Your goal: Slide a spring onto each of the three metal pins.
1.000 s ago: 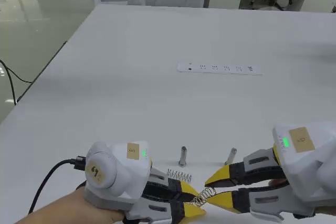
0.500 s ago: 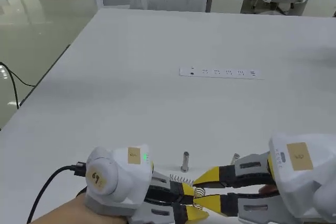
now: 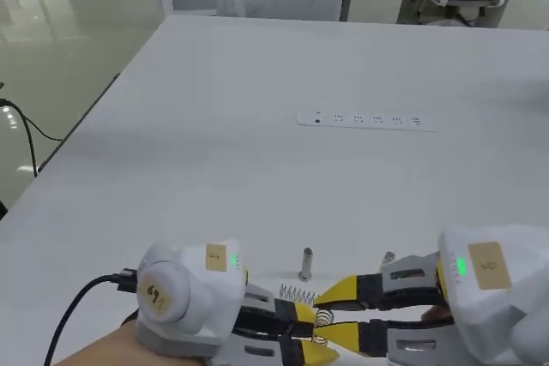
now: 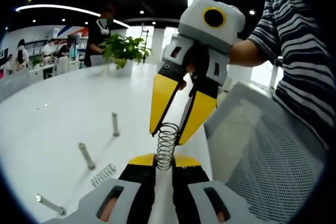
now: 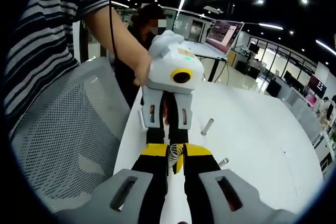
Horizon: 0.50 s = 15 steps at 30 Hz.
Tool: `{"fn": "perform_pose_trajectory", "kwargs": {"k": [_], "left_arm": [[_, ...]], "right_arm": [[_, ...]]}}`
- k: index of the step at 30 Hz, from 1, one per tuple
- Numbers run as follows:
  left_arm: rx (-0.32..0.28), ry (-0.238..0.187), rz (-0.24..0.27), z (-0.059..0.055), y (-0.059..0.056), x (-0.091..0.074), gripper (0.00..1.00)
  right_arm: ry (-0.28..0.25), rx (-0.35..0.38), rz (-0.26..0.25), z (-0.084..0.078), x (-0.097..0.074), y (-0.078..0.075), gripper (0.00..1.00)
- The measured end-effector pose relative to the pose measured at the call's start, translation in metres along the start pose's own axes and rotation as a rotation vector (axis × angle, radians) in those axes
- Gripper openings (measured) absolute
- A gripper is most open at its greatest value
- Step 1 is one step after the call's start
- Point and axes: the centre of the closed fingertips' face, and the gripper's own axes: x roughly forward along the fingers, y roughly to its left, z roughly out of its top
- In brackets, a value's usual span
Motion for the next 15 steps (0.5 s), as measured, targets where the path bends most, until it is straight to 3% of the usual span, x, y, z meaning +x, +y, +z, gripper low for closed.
{"fn": "perform_pose_trajectory", "kwargs": {"k": [15], "left_arm": [[-0.053, -0.032, 0.023, 0.001, -0.0002, -0.0045, 0.12]], "right_arm": [[0.005, 0.004, 0.001, -0.0049, 0.0006, -0.0008, 0.07]]}}
